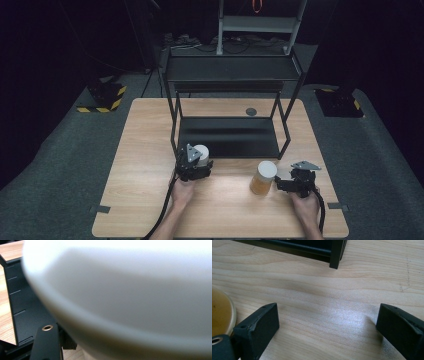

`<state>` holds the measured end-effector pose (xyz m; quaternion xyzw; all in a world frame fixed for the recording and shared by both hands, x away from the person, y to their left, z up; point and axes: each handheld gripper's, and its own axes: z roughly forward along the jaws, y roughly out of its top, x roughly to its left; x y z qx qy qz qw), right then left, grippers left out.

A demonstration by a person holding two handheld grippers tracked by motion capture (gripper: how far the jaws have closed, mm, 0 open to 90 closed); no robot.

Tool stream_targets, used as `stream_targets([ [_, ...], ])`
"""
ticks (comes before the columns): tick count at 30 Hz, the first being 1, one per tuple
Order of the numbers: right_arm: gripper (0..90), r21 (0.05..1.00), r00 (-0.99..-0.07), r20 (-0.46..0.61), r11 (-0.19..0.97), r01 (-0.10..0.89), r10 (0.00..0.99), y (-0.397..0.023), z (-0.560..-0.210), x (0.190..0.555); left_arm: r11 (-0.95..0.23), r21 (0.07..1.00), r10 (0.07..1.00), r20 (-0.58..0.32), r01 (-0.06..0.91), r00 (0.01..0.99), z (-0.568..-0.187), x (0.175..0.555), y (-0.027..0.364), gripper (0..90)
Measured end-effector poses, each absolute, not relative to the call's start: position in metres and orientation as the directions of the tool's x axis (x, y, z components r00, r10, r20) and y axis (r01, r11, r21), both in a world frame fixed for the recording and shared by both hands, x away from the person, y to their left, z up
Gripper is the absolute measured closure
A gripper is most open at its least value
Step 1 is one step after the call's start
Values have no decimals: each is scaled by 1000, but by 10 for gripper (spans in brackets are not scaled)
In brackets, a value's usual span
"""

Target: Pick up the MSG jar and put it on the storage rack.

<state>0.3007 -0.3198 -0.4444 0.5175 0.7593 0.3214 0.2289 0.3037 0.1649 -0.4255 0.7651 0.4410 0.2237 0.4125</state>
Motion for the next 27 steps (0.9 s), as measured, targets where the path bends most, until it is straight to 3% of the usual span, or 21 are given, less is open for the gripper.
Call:
stream_targets([
  [27,38,725,-360,-15,258,639,933,-320,-444,301,-338,787,813,-32,517,581,-392,317,166,322],
])
